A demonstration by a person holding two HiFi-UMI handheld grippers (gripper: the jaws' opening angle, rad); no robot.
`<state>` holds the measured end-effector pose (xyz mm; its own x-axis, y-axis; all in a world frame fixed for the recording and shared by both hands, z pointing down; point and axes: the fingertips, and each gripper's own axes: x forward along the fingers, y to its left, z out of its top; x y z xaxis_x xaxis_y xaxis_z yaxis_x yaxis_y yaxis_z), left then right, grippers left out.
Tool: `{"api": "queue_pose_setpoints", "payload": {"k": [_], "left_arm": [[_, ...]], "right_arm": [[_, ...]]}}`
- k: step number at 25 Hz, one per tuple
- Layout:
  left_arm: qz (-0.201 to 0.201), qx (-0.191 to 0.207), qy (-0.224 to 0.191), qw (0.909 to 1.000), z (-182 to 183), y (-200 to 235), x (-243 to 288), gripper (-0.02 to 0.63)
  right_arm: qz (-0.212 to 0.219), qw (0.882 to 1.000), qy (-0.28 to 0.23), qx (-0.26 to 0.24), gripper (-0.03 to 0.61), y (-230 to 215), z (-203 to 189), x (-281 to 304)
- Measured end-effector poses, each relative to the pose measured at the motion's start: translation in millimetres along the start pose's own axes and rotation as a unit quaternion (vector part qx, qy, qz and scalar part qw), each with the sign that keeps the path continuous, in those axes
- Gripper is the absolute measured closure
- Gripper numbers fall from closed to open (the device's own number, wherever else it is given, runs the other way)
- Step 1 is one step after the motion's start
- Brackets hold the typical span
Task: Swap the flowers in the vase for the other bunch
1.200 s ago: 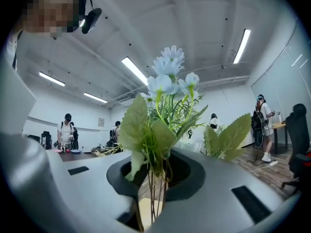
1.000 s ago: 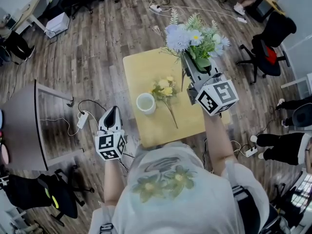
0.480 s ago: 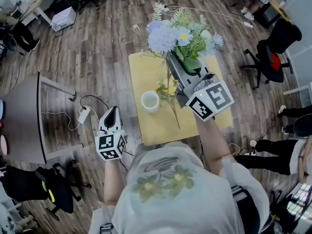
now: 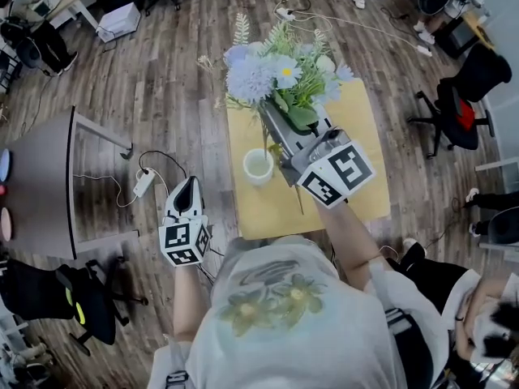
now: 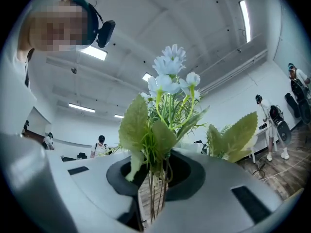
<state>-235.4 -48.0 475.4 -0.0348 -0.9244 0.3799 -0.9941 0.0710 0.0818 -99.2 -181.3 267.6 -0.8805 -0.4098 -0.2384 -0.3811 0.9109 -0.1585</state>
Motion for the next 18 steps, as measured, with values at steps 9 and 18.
{"api": "queue_pose_setpoints", "payload": {"k": [9,18], "left_arm": [[0.009,-0.001,0.005,0.9999,5,-6,5,0.597],[0.005,-0.002,0.007,1.0000,4,-1,9,0.597]], "right_arm": [[0.035,0.999,0.007,0.001,0.488,5,-18,3],[0.035,0.999,0.029,0.009,0.488,11,-72,-5]]}}
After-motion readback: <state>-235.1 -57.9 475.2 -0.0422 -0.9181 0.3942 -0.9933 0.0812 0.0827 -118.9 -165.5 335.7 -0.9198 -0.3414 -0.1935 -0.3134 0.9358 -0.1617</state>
